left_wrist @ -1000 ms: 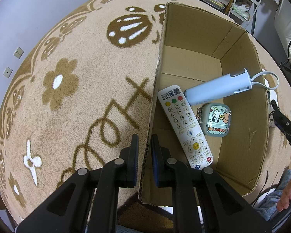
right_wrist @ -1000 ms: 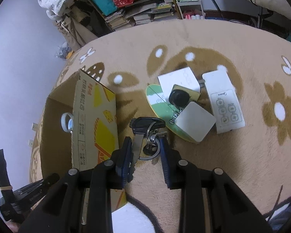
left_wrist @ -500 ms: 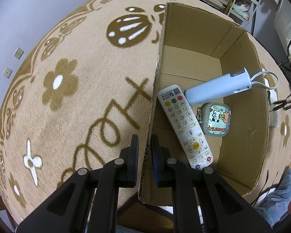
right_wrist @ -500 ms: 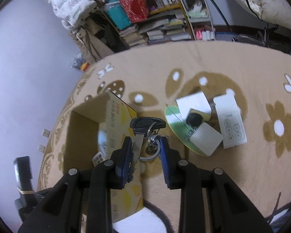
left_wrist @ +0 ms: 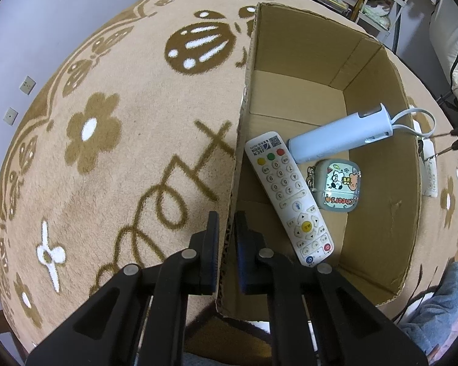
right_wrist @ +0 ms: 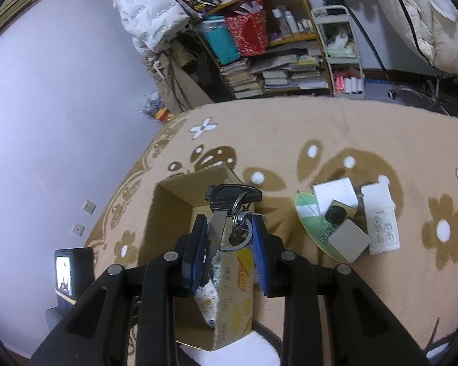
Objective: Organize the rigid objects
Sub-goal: 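Carry the keys with the right gripper over the box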
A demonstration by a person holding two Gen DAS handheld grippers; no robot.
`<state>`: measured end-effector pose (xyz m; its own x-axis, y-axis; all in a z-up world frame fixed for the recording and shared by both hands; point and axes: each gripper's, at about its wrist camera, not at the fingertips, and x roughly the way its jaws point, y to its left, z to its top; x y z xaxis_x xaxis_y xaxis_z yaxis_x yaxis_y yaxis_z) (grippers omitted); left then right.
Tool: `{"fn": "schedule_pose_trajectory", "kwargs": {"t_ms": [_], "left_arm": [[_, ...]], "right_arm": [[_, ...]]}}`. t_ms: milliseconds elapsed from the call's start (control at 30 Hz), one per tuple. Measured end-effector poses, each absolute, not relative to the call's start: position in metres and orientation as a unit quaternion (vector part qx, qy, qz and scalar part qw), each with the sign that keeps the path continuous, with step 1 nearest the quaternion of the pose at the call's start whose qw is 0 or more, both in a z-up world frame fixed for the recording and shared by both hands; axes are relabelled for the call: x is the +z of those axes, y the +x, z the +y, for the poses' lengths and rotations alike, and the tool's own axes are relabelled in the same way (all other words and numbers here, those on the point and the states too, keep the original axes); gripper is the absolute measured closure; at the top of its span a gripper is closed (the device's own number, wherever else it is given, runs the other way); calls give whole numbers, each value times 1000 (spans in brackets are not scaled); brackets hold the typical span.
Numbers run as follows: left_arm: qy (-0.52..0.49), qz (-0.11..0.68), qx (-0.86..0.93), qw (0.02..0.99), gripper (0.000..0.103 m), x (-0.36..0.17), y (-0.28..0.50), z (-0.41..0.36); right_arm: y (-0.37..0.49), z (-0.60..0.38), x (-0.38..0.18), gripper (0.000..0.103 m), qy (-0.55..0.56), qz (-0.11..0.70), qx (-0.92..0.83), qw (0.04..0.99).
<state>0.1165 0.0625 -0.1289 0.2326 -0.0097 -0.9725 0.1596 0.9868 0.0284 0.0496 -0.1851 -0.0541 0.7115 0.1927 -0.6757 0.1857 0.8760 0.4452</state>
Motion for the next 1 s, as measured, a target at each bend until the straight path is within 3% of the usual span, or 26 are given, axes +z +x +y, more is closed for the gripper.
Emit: {"fn": "schedule_pose_trajectory", "kwargs": {"t_ms": [600,1000], "left_arm": [[68,618,-55,781,94,-129,115,60],[68,619,-55,781,92,-129,115,62]], "right_arm": [[49,-150,-30,72,214,350,51,911],[74,-125,-76,72,186,396,85,895]]}}
